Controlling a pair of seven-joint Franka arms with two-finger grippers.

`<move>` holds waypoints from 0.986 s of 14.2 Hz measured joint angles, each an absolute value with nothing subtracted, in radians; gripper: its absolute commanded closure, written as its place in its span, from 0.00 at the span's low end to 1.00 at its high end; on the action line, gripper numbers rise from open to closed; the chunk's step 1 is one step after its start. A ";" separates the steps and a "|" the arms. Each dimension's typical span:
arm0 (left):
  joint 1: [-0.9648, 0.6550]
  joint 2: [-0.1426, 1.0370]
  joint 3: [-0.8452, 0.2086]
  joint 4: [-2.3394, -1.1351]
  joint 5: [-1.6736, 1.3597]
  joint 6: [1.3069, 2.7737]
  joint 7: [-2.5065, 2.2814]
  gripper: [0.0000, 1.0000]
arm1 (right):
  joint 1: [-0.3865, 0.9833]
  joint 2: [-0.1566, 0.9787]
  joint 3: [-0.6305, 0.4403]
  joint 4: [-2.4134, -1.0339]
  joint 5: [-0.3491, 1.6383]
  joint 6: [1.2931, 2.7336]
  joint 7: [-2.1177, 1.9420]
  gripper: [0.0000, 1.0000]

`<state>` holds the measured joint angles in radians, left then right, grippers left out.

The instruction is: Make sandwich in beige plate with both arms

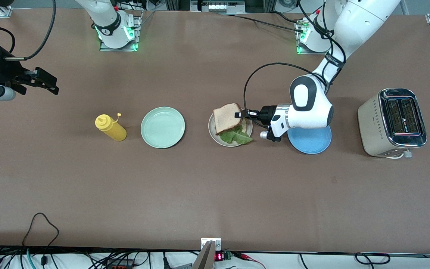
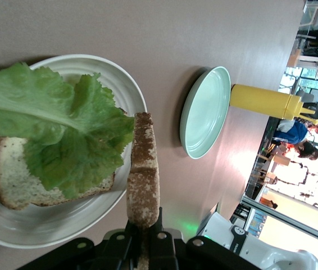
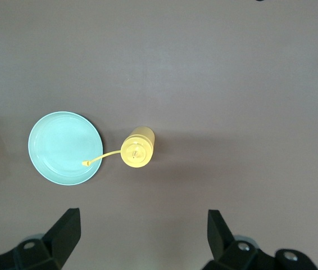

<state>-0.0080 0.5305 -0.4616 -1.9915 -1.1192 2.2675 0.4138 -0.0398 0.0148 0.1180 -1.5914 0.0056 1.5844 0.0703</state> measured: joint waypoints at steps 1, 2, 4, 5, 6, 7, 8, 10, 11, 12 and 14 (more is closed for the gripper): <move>-0.004 0.540 -0.462 -1.992 -1.130 2.268 0.447 0.94 | -0.040 0.015 0.118 -1.591 0.006 1.585 0.070 0.00; 0.001 0.551 -0.461 -1.992 -1.149 2.268 0.493 0.93 | -0.040 0.015 0.118 -1.590 0.005 1.585 0.070 0.00; 0.012 0.578 -0.461 -1.992 -1.187 2.268 0.592 0.64 | -0.040 0.015 0.118 -1.589 0.004 1.586 0.070 0.00; 0.017 0.590 -0.461 -1.992 -1.199 2.268 0.625 0.20 | -0.040 0.015 0.118 -1.589 0.003 1.586 0.070 0.00; 0.023 0.599 -0.461 -1.992 -1.201 2.268 0.644 0.00 | -0.040 0.015 0.118 -1.589 0.002 1.586 0.070 0.00; 0.029 0.603 -0.461 -1.992 -1.202 2.268 0.657 0.00 | -0.040 0.015 0.119 -1.589 0.002 1.586 0.070 0.00; 0.036 0.603 -0.461 -1.992 -1.202 2.268 0.669 0.00 | -0.040 0.015 0.119 -1.589 0.002 1.586 0.070 0.00; 0.058 0.601 -0.460 -1.986 -1.201 2.268 0.702 0.00 | -0.040 0.015 0.119 -1.589 0.002 1.586 0.070 0.00; 0.066 0.597 -0.460 -1.984 -1.189 2.267 0.714 0.00 | -0.040 0.015 0.119 -1.589 0.002 1.586 0.070 0.00; 0.074 0.588 -0.460 -1.978 -1.154 2.267 0.721 0.00 | -0.040 0.015 0.119 -1.589 0.002 1.586 0.070 0.00; 0.095 0.550 -0.460 -1.969 -1.034 2.265 0.722 0.00 | -0.039 0.015 0.119 -1.589 0.002 1.586 0.070 0.00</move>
